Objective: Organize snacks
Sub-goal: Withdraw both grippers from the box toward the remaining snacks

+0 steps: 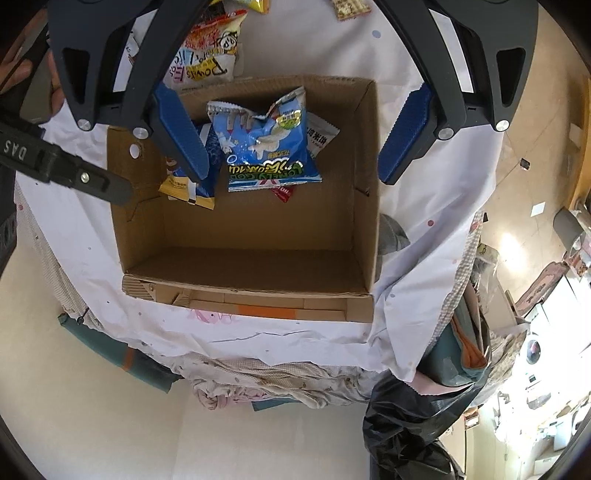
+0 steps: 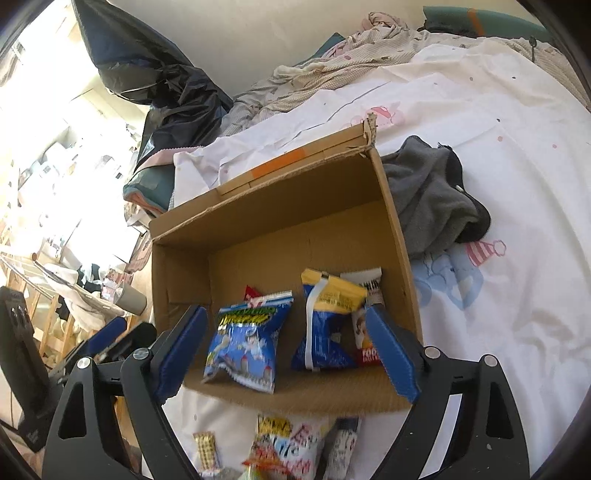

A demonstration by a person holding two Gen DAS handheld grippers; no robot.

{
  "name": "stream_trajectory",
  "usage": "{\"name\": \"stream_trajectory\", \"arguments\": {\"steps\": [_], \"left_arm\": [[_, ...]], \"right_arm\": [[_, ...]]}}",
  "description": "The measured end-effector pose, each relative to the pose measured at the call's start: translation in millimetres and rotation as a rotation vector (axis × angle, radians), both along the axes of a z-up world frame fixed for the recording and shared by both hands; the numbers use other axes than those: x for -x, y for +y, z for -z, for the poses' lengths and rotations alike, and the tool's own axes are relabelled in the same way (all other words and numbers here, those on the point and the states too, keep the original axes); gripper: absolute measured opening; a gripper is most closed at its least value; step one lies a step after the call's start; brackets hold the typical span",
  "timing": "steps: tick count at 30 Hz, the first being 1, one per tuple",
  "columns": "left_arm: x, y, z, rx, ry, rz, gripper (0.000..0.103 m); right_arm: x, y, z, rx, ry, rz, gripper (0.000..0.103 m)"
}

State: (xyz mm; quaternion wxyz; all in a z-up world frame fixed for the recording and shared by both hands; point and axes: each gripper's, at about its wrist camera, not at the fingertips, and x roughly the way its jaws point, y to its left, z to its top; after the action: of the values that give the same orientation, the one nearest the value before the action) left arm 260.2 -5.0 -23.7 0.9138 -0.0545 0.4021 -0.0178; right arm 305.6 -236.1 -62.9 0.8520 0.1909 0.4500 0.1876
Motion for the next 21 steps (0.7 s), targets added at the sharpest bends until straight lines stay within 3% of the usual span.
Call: {"name": "stream_trajectory", "arguments": {"steps": [9,21], "left_arm": [[30,8,-10,-0.013,0.003,-0.007,0.091],[64,25,4,-0.056,0.085,-0.067,0.091]], "right_arm": [[31,-9,-10,-0.011,-0.001,0.009,0.09],[71,-19,-7,-0.019,0.029,0.012,0.09]]}}
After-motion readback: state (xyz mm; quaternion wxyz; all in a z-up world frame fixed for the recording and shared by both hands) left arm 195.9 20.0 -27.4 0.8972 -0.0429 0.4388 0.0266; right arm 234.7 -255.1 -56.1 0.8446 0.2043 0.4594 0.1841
